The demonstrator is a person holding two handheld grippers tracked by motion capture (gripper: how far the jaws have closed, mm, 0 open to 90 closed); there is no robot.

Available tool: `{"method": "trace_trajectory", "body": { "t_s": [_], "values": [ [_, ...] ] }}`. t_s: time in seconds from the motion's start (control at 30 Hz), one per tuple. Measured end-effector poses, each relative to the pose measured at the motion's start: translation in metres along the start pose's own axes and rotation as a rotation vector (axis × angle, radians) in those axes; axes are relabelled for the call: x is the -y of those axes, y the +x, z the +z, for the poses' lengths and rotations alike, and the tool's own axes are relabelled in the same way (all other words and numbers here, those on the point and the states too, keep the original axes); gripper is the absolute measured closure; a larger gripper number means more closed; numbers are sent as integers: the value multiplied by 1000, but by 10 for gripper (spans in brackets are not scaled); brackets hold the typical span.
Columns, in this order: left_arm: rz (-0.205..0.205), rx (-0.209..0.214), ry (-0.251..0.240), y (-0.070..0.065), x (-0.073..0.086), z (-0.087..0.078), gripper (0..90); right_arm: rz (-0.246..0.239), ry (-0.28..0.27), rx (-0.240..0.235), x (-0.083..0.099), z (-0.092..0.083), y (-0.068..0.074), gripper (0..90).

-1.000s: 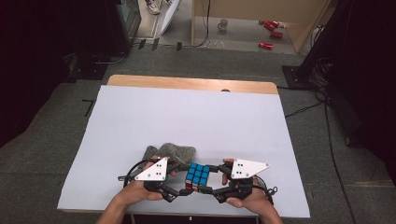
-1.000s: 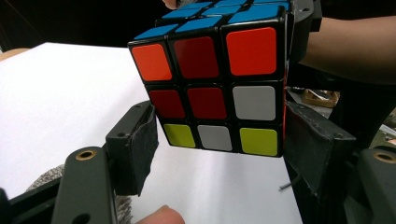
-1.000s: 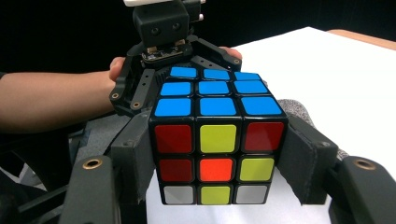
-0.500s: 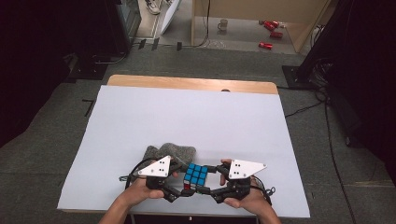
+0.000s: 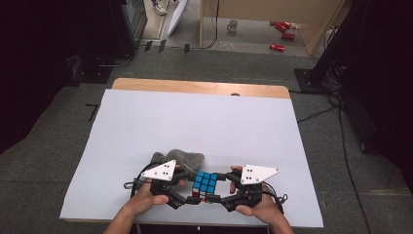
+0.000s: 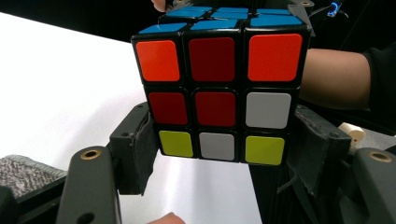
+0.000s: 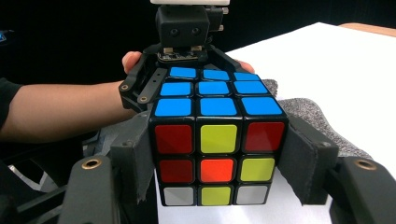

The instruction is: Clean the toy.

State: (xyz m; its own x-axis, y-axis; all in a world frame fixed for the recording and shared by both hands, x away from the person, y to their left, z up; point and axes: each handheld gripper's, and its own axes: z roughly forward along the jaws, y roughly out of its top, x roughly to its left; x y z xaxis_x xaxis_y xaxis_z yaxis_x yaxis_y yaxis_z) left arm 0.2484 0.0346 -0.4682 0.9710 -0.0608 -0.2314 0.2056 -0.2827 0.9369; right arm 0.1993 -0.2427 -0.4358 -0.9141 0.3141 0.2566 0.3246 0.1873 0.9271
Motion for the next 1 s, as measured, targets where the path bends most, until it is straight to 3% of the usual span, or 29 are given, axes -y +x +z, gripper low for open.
{"method": "trace_trajectory", "body": {
  "t_s": [0.17,0.27,0.43,0.6,0.63,0.73,0.93,1.0],
  "values": [
    [7,1,-6,-1,0,0,325,-7,-4,6,0,0,1,347],
    [19,-20,-1,-2,-1,1,311,-6,-7,7,-1,0,1,350],
    [62,-97,29,-6,-1,4,272,24,0,26,0,2,-2,351],
    [78,-144,7,-6,-1,1,265,43,-8,46,-1,1,-4,351],
    [93,-176,3,-6,0,-1,266,60,-12,63,-2,-1,-6,351],
    [109,-203,-8,-7,1,-3,265,88,-14,77,-2,-3,-9,351],
    [238,-306,-80,-12,4,0,244,143,-4,98,-3,-4,-14,351],
    [250,-316,-77,-12,5,1,247,148,-2,103,-3,-4,-15,351]
  ]
}}
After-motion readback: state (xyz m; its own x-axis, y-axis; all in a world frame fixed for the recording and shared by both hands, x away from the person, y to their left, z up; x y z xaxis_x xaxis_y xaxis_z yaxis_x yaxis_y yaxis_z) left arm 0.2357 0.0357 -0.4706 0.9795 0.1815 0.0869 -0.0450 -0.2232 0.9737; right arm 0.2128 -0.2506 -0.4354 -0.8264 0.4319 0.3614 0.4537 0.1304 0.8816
